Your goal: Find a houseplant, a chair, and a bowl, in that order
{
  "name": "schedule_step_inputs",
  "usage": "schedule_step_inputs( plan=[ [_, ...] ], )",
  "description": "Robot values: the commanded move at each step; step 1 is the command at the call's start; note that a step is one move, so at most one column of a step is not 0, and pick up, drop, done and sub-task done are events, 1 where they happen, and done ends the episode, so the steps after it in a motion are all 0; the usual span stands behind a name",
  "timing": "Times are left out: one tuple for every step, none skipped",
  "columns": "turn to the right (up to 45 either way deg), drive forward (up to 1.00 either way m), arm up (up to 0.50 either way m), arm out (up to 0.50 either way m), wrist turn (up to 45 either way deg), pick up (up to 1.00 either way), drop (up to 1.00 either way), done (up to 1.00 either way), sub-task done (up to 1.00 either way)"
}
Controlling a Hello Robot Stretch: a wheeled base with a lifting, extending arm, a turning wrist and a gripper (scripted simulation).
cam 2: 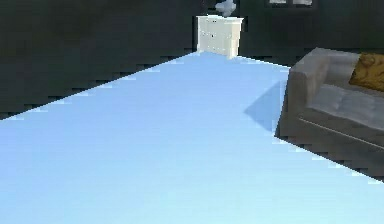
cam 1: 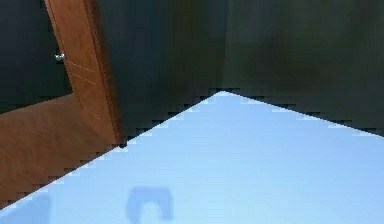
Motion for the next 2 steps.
schedule_step_inputs(
  plan=[
    [-42.0,0.00,0.00,0.00,0.0,0.00,0.00,0.00,0.00],
    [0.0,1.00,0.00,0.00,0.0,0.00,0.00,0.00,0.00]
  ],
)
